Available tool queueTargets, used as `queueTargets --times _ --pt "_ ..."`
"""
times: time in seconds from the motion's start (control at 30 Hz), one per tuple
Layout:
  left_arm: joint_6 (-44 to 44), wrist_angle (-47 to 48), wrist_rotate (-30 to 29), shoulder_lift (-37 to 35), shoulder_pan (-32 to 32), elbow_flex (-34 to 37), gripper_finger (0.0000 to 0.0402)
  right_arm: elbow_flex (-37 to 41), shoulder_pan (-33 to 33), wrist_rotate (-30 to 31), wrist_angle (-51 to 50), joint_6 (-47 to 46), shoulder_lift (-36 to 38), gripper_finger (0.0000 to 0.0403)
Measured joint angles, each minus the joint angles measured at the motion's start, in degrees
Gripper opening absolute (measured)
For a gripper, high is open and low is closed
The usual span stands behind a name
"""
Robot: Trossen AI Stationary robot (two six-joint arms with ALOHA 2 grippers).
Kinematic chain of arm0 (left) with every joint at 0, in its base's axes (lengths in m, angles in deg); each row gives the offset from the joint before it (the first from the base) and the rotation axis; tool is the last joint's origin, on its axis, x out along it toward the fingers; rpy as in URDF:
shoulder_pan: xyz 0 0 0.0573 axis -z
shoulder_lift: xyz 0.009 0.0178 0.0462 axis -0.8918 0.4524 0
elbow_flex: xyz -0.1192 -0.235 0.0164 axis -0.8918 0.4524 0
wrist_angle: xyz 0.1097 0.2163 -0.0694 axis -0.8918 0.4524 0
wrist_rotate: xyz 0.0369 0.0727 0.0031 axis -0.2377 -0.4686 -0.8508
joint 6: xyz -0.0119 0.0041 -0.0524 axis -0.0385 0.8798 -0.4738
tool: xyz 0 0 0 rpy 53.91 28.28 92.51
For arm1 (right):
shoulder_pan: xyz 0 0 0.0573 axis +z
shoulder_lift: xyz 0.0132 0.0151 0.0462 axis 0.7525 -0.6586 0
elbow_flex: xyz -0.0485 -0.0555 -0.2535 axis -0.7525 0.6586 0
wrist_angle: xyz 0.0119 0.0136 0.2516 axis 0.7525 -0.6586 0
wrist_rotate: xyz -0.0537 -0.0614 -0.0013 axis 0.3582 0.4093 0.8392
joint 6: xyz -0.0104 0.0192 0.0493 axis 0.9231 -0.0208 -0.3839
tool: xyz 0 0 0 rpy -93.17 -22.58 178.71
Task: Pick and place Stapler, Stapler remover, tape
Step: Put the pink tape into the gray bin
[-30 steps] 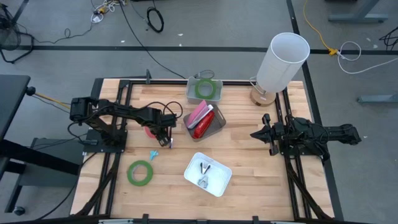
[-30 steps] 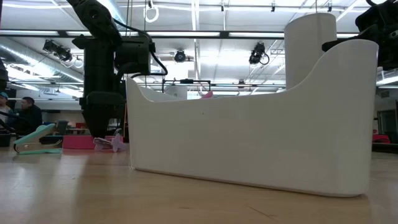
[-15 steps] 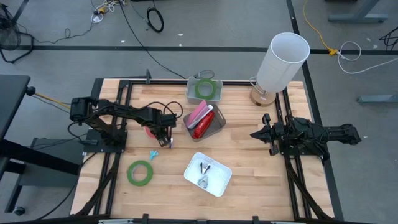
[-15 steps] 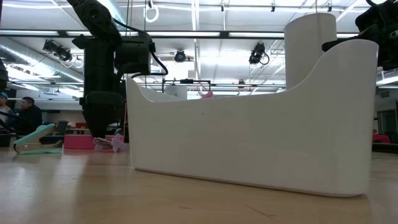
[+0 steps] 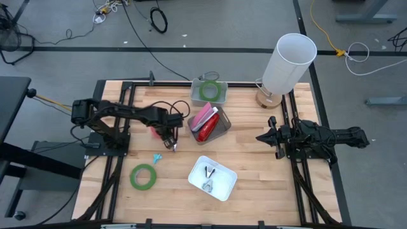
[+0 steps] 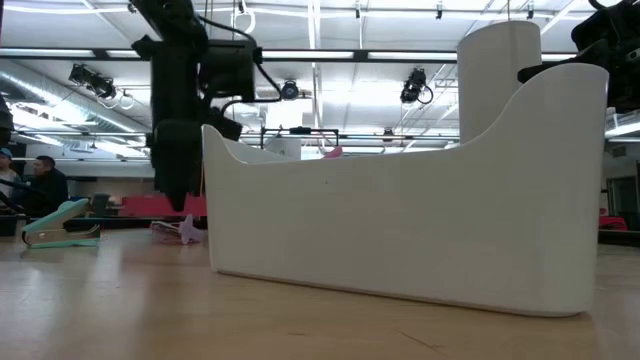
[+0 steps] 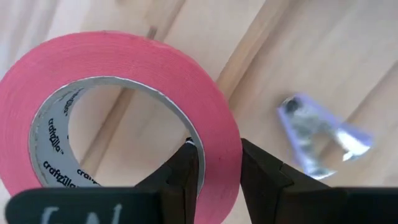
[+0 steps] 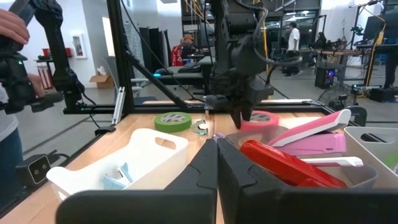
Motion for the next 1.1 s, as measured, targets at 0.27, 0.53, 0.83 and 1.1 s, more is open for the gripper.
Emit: queueTargets --times 0.27,0.53,0.83,1.1 --pt "3.2 5.6 -2.0 0.0 -0.1 -6.8 0.0101 0.0 0.0 0.0 0.0 0.0 0.0 0.0002" --pt "4.5 10.7 -5.5 0.0 -0.1 -10.7 0.0101 0.0 0.0 0.0 0.0 0.0 0.0 0.0002" --pt "7.8 10.9 -5.7 -1.2 -0.6 -10.8 0.0101 0.0 0.0 0.0 0.0 0.0 0.0 0.0002" --pt "13.1 12.2 -7.9 -4.4 -3.4 -15.3 0.0101 0.0 0.0 0.0 0.0 0.0 0.0 0.0002"
